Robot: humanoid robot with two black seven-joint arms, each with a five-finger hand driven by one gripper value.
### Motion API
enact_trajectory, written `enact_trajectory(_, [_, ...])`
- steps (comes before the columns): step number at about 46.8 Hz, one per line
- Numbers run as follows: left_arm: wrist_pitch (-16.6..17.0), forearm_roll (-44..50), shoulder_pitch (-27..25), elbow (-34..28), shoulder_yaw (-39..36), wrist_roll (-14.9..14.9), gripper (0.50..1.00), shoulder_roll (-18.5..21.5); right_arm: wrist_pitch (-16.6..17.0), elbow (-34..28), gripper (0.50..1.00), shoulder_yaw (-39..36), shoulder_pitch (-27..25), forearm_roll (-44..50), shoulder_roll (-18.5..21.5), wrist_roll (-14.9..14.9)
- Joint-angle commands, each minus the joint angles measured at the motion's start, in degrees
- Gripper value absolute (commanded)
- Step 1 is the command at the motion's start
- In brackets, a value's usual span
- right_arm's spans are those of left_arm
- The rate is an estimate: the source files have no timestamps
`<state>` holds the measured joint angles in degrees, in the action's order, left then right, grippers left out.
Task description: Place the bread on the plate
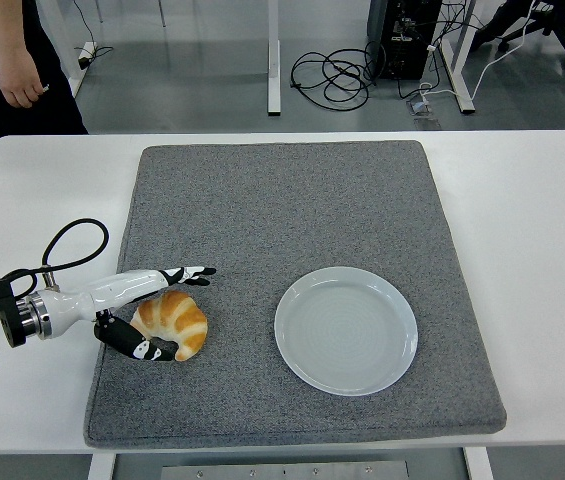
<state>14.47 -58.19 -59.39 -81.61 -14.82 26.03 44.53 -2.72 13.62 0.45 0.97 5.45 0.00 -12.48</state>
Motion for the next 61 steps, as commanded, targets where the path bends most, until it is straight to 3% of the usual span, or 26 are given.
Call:
enact_trajectory(1, [0.56,-0.08,0.24,0.4,-0.03,0.33,0.937,-0.15,0.0,0.0,1.0,0.08,-0.01,0.0,0.0,0.0])
enact_trajectory(11, [1.09,0.01,0.68,1.81,0.06,0.86,0.934,-1.03,-0.09,0.0,1.0,0.08,-0.01,0.0,0.0,0.0])
enact_trajectory(22, [1.35,0.01,0.77,2.86,-0.03,1.65,0.842,-1.55,-0.09,0.0,1.0,0.08,-0.01,0.0,0.0,0.0])
enact_trajectory(40, [1.35,-1.74,0.24,4.53,0.06,1.83,0.5,-1.99,-0.09,0.0,1.0,0.08,-0.01,0.0,0.0,0.0])
enact_trajectory(61, [1.53,-2.36,-1.78,5.85,1.55,1.91,0.5,-1.73,-0.09,0.09,1.0,-0.01,-0.01,0.0,0.0,0.0])
